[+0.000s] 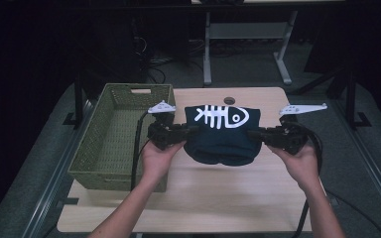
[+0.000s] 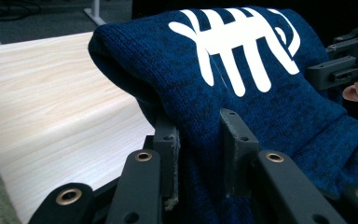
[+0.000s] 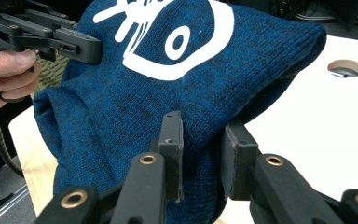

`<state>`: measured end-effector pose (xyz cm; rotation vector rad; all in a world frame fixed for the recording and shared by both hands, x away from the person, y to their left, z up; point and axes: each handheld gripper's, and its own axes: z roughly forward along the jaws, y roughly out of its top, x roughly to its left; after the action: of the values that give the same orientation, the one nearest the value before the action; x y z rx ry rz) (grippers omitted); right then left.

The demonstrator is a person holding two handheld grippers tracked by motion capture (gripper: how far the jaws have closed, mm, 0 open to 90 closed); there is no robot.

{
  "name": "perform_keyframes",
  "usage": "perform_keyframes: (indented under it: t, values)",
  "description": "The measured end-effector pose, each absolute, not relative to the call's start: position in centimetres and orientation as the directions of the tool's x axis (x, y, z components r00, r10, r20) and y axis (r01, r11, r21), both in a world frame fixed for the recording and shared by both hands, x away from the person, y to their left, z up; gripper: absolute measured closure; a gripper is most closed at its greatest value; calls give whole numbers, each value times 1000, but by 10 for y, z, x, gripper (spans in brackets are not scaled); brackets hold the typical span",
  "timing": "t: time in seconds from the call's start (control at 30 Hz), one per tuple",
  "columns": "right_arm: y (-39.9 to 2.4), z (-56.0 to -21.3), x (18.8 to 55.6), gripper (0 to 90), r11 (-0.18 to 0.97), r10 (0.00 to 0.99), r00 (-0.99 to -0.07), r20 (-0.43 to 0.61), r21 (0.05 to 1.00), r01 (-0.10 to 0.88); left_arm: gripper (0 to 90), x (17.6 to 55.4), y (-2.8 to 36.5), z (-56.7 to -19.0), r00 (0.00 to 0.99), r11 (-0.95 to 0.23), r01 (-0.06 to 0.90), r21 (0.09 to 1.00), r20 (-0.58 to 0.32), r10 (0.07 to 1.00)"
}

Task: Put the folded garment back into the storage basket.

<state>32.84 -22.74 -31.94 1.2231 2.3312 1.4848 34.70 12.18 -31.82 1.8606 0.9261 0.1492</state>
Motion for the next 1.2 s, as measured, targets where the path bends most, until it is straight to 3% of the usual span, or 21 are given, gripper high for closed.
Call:
perform_keyframes:
  t: [1.2]
  values:
    - [-165, -297, 351, 725, 177, 577, -741, 342, 834, 523, 710, 349, 184, -294, 634, -147, 532, 834, -277, 723]
